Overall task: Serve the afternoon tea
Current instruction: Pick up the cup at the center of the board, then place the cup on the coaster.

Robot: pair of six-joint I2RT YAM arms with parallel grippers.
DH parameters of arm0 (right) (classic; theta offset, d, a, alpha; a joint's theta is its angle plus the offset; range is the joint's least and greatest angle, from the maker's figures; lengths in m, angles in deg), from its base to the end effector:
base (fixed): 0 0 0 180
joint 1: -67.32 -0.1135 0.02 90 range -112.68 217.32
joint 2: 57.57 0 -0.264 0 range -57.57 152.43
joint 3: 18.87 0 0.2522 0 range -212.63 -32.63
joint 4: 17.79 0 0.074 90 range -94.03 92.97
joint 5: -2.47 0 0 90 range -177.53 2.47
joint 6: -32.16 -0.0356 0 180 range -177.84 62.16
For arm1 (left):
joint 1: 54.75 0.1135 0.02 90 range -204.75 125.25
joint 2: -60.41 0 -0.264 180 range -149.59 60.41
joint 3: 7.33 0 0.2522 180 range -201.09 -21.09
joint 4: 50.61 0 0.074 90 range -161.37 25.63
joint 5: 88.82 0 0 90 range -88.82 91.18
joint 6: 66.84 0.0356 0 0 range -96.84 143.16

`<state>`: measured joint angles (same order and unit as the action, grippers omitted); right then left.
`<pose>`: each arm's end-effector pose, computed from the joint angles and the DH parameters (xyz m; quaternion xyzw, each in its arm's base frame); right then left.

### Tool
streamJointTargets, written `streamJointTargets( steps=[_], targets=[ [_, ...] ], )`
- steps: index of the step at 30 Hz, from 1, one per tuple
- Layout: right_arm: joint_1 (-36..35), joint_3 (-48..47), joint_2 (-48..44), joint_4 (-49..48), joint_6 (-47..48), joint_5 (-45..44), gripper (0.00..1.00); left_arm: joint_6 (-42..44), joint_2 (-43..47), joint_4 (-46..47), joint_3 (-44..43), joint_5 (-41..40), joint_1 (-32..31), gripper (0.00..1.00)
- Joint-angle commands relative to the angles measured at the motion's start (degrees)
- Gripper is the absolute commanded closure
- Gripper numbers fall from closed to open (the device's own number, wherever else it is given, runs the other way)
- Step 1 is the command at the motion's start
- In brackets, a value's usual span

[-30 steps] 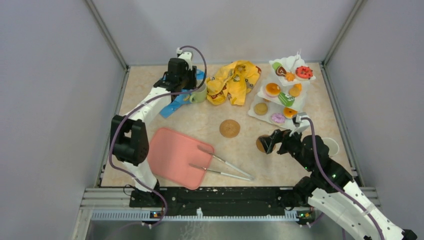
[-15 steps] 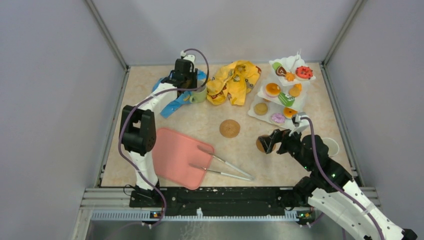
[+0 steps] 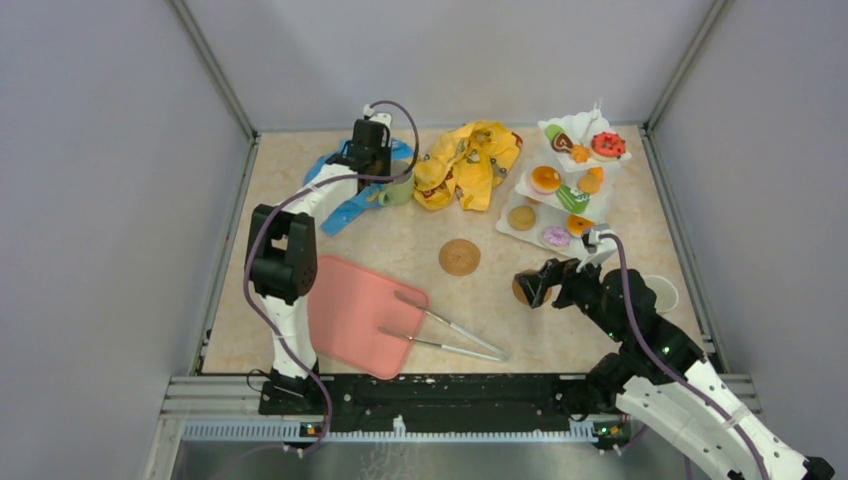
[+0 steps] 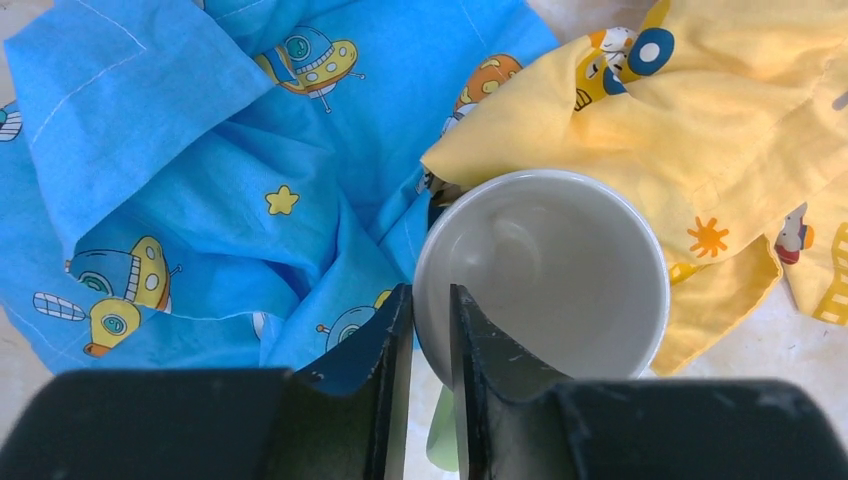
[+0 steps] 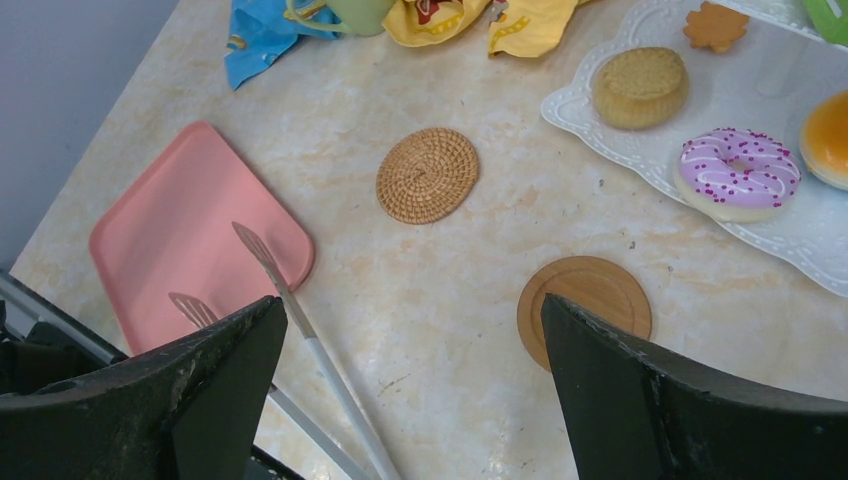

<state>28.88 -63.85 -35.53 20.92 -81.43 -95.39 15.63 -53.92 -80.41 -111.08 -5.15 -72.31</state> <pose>0.0913 0.0663 0.2812 -0.0618 0.7942 0.2633 0.5441 0.4398 -0.1350 0.2369 0.0561 0.9049 -0.0421 0.4199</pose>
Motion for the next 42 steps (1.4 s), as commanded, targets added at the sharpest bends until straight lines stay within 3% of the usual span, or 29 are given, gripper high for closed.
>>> streamJointTargets(
  steps=[1, 8, 22, 32, 37, 42],
  targets=[
    [0.1, -0.8, 0.8, -2.2, 0.7, 0.4, 0.01, -0.3, -0.8, 0.4, -2.3, 0.8, -0.1, 0.77],
    [0.2, -0.7, 0.9, -2.5, 0.7, 0.7, 0.01, -0.1, 1.2, -2.0, -4.1, 4.1, -0.1, 1.0],
    [0.1, -0.8, 0.6, -2.0, 0.2, 0.1, 0.01, -0.5, 11.6, -8.4, -5.2, 6.0, -0.1, 1.0],
    [0.1, -0.2, -0.5, -2.8, -0.2, 0.3, 0.01, -0.6, 23.1, -5.2, 3.1, 20.5, -0.5, 1.0],
    [0.1, -0.7, -0.7, -2.1, -0.3, 0.8, 0.01, 0.8, 27.9, -1.2, 9.0, 23.8, -3.0, 1.0],
    [0.1, -0.6, -1.8, -1.7, -0.9, -0.1, 0.01, 4.9, 27.6, -2.5, 9.3, 23.5, -8.5, 1.0]
  ],
)
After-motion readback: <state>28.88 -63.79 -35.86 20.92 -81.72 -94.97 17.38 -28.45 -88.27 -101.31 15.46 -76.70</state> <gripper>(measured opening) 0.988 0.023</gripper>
